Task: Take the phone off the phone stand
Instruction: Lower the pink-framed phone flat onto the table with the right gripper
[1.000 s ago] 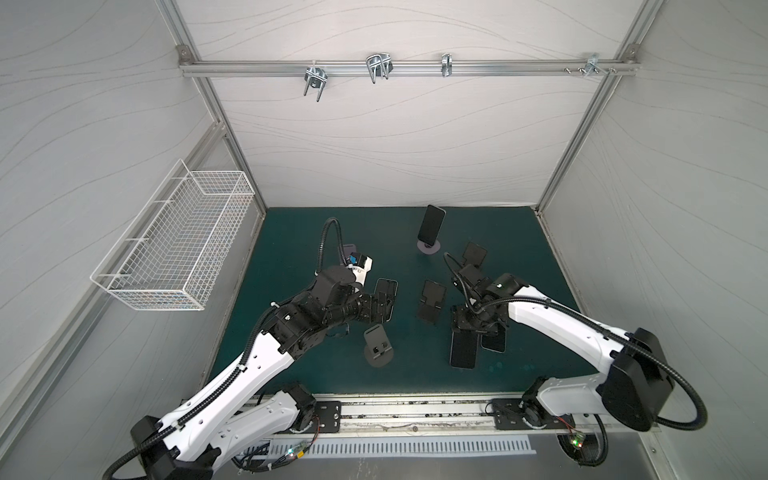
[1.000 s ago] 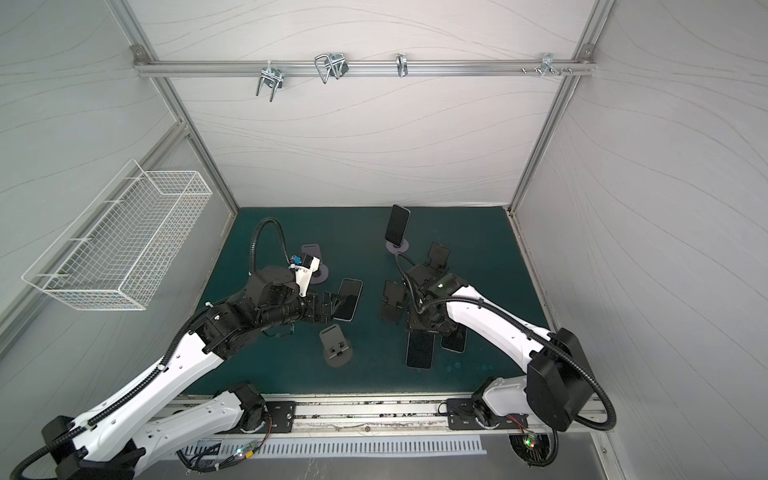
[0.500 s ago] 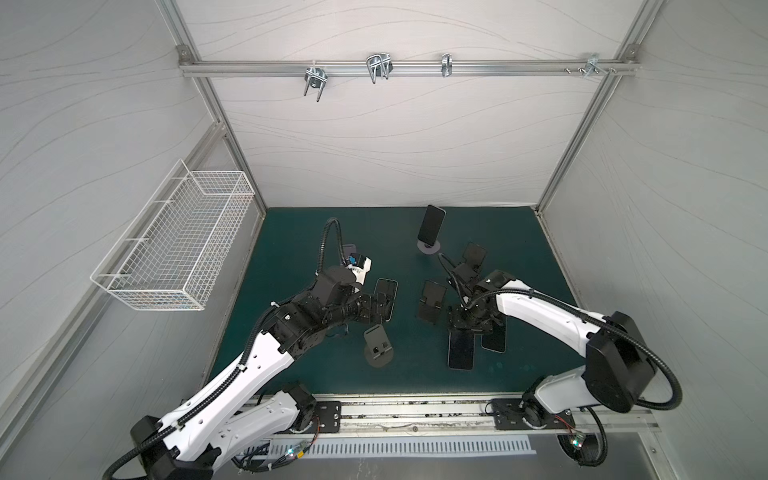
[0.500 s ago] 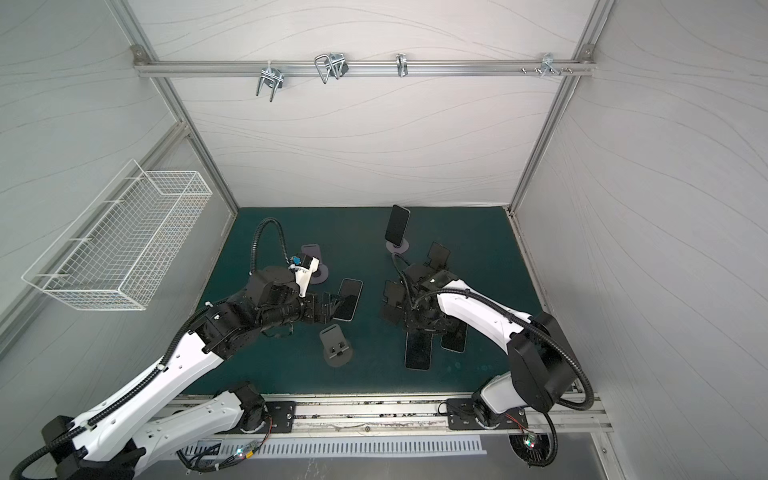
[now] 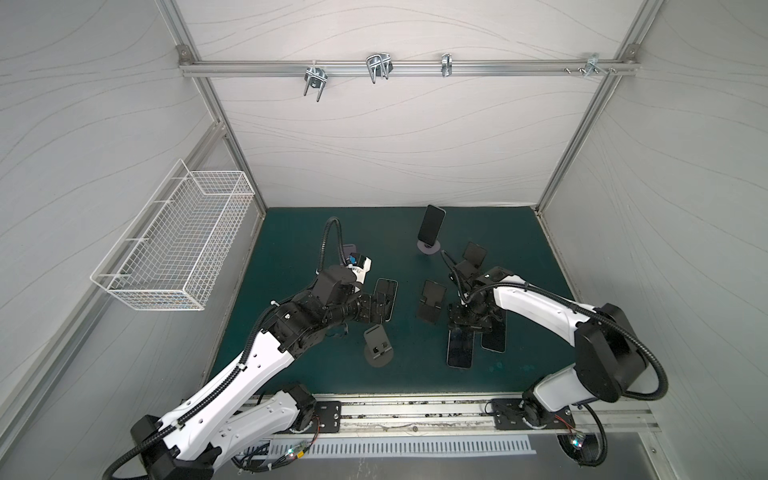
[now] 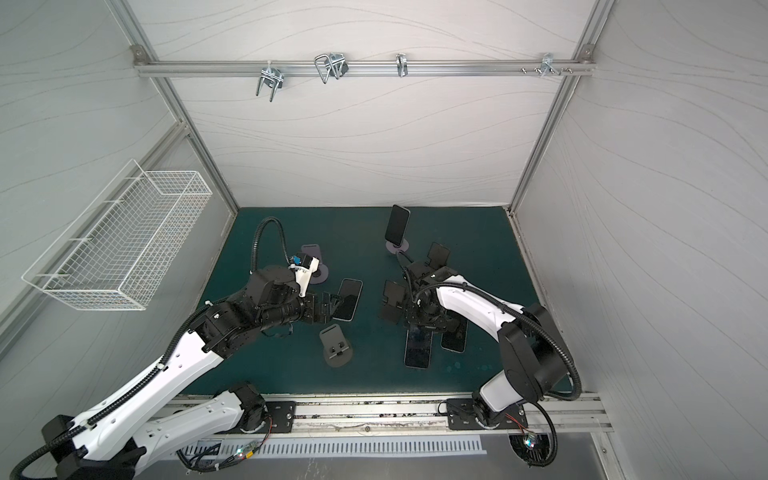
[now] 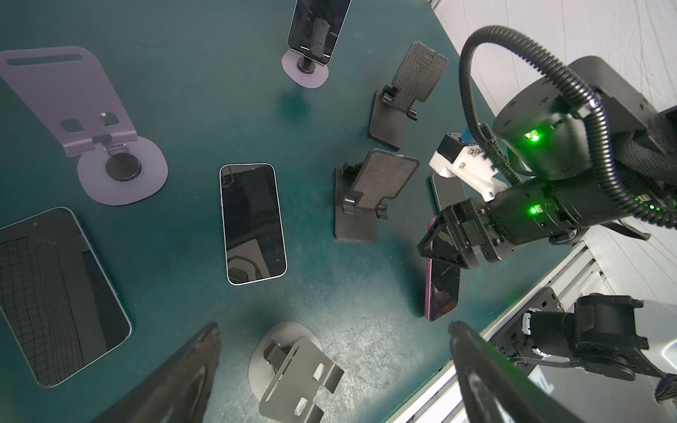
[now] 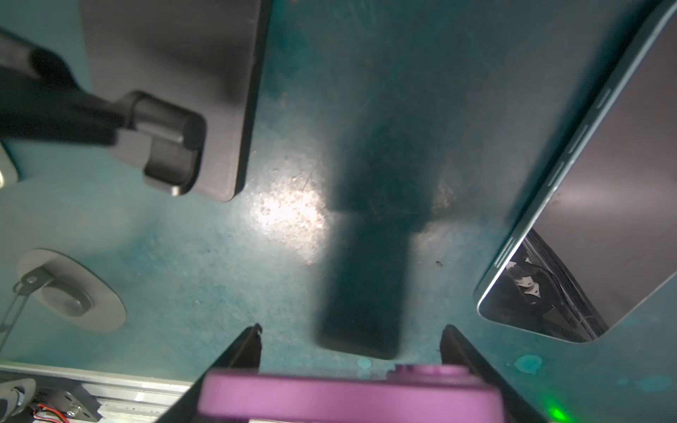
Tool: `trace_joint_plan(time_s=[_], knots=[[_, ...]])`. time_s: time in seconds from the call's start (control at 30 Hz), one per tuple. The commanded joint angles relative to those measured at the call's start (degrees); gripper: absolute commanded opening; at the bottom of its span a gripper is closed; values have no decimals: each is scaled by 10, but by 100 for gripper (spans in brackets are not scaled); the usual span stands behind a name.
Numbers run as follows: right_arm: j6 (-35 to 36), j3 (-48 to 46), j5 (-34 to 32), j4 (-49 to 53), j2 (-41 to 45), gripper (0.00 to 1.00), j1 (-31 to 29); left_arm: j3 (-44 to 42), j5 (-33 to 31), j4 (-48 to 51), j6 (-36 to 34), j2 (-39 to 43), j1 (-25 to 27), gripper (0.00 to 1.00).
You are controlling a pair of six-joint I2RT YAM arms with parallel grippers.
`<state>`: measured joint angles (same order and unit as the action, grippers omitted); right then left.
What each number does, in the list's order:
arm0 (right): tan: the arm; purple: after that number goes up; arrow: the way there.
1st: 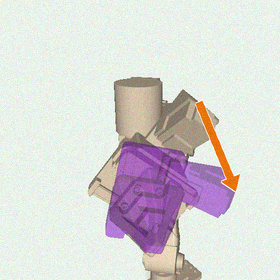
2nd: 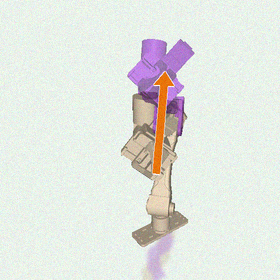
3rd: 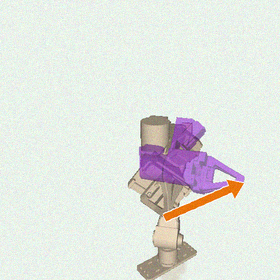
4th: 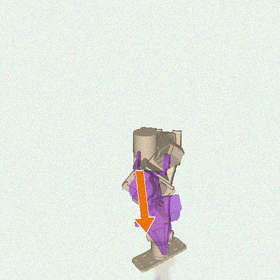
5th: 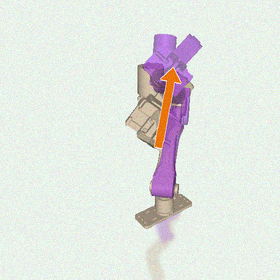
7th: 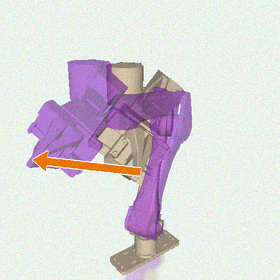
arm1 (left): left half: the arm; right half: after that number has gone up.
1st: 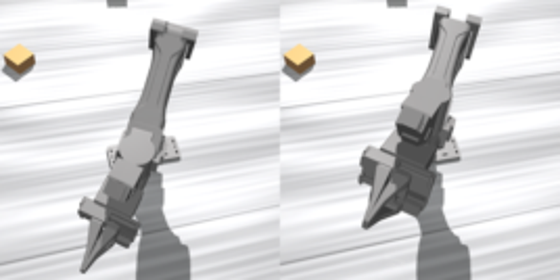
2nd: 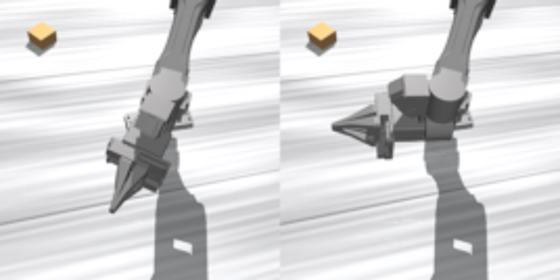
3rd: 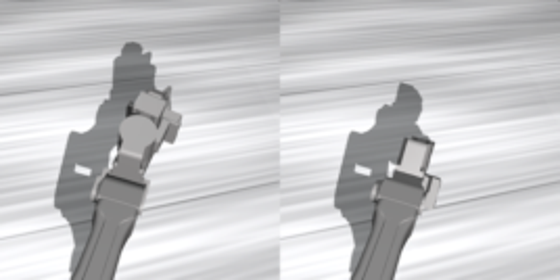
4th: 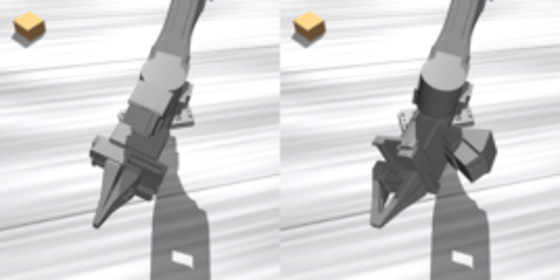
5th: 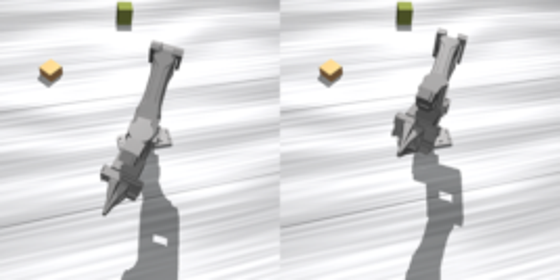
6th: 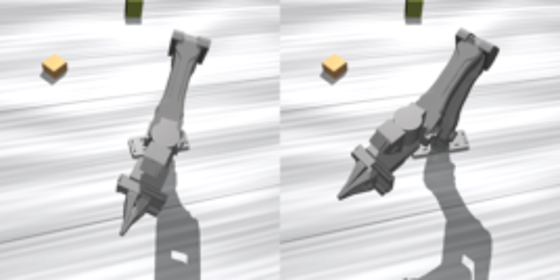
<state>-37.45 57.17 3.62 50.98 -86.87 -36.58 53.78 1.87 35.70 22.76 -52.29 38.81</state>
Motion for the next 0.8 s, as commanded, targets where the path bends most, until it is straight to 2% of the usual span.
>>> trace_joint_plan(time_s=[0.0,0.4,0.77], knots=[[10,7,11,6,-10,67,10,25,-12,-5,1,2,2,98],[29,24,20,-5,-59,67,43,27,-16,-5,0,1,3,98],[37,56,26,0,-116,70,46,24,-21,0,-2,10,3,98]])
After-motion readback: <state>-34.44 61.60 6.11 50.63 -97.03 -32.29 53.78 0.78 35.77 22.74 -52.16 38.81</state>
